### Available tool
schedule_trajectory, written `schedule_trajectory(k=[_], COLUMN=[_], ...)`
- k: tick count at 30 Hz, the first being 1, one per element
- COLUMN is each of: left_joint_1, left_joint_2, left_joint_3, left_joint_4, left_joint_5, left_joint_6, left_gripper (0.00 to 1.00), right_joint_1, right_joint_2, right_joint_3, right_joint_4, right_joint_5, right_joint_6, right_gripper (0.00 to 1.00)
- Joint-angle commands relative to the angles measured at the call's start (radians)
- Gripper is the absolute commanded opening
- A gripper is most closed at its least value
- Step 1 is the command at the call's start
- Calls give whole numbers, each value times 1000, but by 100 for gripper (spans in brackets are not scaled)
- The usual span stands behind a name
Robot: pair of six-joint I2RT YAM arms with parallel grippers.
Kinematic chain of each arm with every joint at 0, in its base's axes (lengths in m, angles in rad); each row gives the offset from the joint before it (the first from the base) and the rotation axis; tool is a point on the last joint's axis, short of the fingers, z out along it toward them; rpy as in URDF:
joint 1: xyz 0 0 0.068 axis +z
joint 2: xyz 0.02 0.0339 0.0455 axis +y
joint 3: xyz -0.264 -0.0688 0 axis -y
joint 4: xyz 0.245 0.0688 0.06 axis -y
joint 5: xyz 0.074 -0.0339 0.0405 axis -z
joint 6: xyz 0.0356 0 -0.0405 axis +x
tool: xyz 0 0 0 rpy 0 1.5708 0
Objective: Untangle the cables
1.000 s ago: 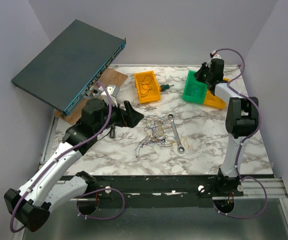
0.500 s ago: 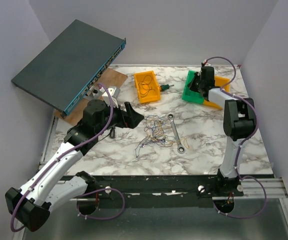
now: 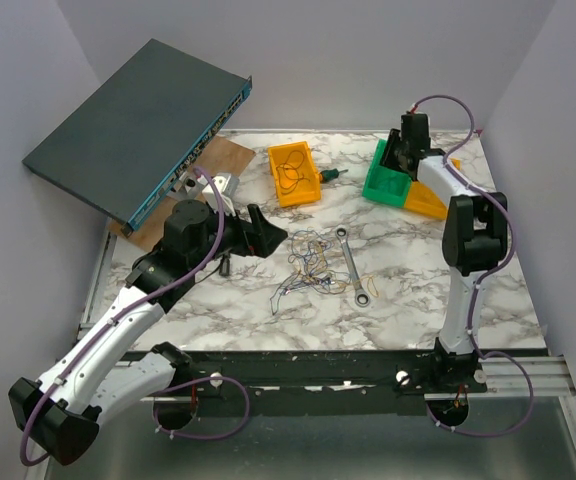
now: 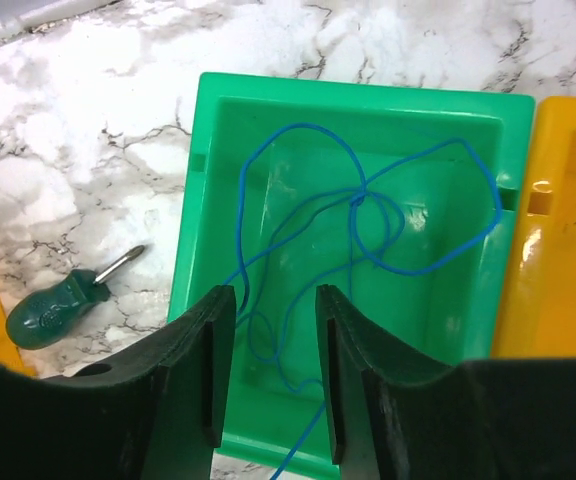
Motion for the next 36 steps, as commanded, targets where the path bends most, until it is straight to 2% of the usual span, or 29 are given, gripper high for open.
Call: schedule_trajectory(k=[1,4,7,11,13,16,21,26,33,36], left_joint_1=[1,1,1,-5,-23,-57,-121,-140,-140,-140], left_joint_2=[-12,-11,-4,45,87,156,239,322,399,433], left_joint_3=[-7,-10,-18,-29,-32,-47,-75,-70,-116,-116], left_joint_4=[5,3,3,-5,-17,3,76,91,161,181], left_joint_5=[1,3,3,-3,-71,-134,-185,-195,-150,-111], left_joint_6=[17,16,11,3,-2,4,23,42,37,37], left_gripper=[96,96,96,98,99,99,97,91,83,80], right_joint_1=[-3,-3,-2,18,57,166,287,387,422,423], right_joint_2=[-71,-92,-126,-209,-245,-329,-508,-604,-683,-702], right_joint_3=[52,67,58,-26,-63,-169,-453,-624,-794,-842], right_joint_4=[-80,-101,-118,-119,-152,-167,-28,15,49,77], right_joint_5=[44,41,8,-57,-119,-128,-214,-218,-237,-315], right_joint_6=[-14,-18,-18,-18,-38,-65,-12,1,-27,-31], right_gripper=[47,52,64,72,72,72,70,66,65,70])
